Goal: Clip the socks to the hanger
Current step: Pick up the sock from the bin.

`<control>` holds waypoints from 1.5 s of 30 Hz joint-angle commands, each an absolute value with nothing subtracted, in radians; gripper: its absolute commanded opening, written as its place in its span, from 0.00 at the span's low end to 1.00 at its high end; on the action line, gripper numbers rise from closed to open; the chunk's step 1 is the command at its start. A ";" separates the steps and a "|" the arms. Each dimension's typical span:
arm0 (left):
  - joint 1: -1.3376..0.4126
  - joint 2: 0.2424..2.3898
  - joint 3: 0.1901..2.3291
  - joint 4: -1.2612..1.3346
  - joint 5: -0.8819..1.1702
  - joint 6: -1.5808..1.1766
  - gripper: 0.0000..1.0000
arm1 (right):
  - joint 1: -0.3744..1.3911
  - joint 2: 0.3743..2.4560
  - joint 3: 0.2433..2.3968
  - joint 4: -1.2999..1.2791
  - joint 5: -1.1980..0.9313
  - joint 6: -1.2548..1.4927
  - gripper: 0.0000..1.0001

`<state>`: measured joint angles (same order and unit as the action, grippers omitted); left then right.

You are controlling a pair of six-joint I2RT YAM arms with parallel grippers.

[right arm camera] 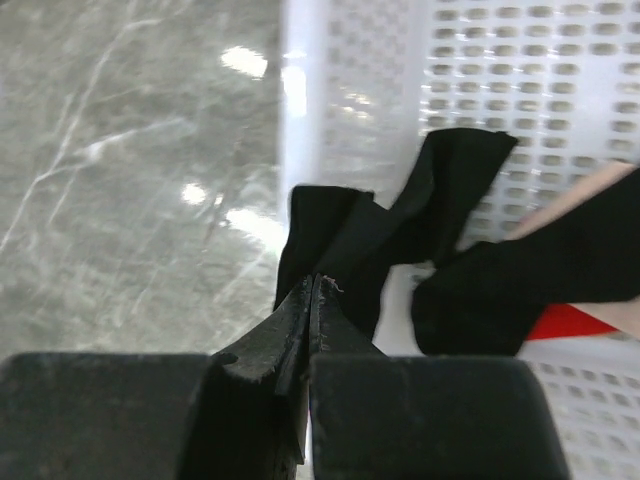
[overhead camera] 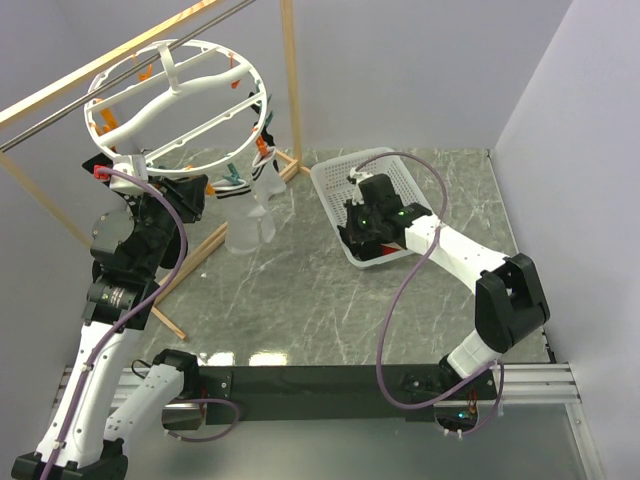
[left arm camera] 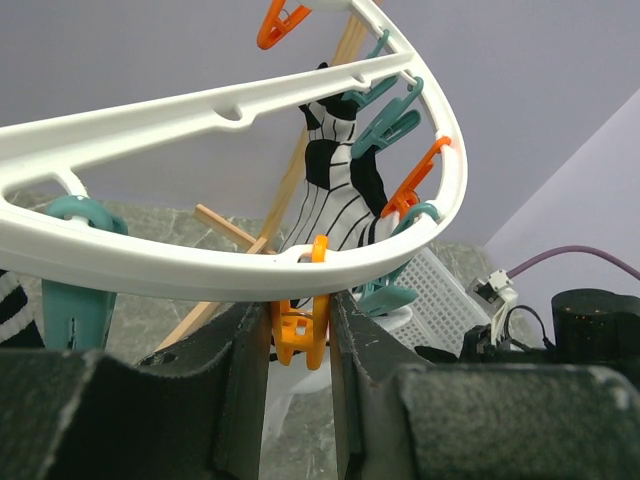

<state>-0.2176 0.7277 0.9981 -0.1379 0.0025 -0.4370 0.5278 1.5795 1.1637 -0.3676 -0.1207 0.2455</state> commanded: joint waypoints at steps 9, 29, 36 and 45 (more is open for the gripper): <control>-0.221 0.721 1.019 -0.086 0.012 -0.449 0.13 | 0.543 1.578 1.224 -0.399 -0.078 0.218 0.00; -0.221 0.715 1.019 -0.086 0.025 -0.437 0.13 | 0.569 1.603 1.262 -0.414 -0.126 0.213 0.57; -0.221 0.712 1.020 -0.091 0.021 -0.433 0.13 | 0.574 1.568 1.275 -0.432 -0.083 0.196 0.60; -0.221 0.713 1.020 -0.086 0.023 -0.431 0.13 | 0.530 1.601 1.315 -0.474 0.012 0.306 0.57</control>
